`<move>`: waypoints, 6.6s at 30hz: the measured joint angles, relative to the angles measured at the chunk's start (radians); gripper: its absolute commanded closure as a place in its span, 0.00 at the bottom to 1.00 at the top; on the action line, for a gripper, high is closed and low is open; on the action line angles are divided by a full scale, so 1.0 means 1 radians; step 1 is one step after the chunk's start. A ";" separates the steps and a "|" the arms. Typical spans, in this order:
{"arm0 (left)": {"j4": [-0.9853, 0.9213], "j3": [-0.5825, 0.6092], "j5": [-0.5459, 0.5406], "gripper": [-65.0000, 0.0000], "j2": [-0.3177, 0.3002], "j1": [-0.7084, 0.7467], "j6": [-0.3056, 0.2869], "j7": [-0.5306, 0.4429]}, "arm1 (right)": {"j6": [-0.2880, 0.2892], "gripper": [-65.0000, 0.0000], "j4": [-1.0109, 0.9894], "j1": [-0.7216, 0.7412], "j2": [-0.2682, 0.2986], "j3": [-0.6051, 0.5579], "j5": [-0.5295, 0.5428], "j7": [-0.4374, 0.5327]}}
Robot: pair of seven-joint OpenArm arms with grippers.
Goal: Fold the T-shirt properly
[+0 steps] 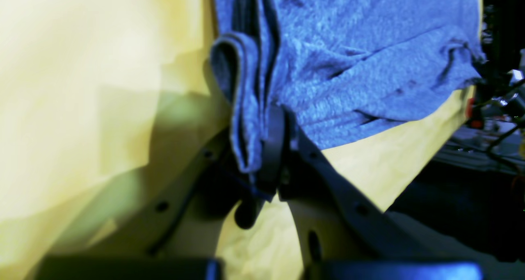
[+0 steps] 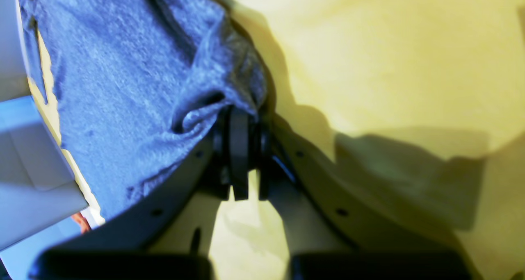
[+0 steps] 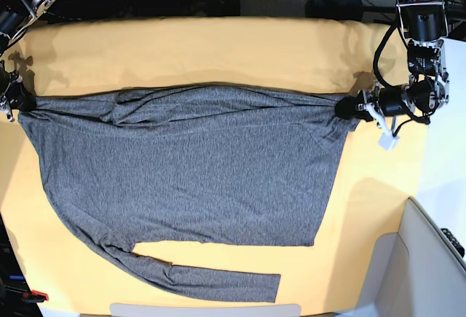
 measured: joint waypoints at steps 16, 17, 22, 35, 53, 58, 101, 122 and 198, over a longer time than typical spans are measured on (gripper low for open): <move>0.120 -0.122 -0.037 0.99 -0.014 0.180 -0.008 0.055 | 0.008 1.00 0.254 -0.271 -0.030 -0.001 0.045 0.020; 0.148 -0.124 -0.033 0.99 -0.016 0.197 -0.006 0.055 | 0.008 1.00 0.263 -0.278 -0.035 -0.001 0.045 0.020; 0.205 -0.130 -0.020 0.99 -0.016 0.247 -0.003 0.052 | 0.011 1.00 0.271 -0.295 -0.047 0.002 0.053 0.040; 0.307 -0.158 -0.036 0.99 0.026 0.367 -0.006 0.032 | 0.015 1.00 0.277 -0.335 -0.042 -0.012 0.082 0.029; 0.318 -0.204 -0.046 0.99 0.028 0.415 -0.008 0.047 | 0.016 1.00 0.290 -0.365 0.029 -0.182 0.080 0.073; 0.318 -0.204 -0.048 0.99 0.028 0.415 -0.008 0.047 | 0.024 1.00 0.289 -0.397 0.039 -0.195 0.106 0.109; 0.320 -0.209 -0.064 0.99 0.025 0.442 -0.008 0.032 | 0.037 1.00 0.413 -0.560 0.010 -0.185 0.120 0.161; 0.322 -0.209 -0.076 0.77 0.026 0.443 -0.016 0.037 | 0.037 1.00 0.413 -0.558 0.007 -0.185 0.119 0.161; 0.661 -0.478 0.051 0.78 -0.018 0.409 0.019 0.089 | -0.011 0.65 0.745 -0.573 0.097 0.152 -0.060 -0.024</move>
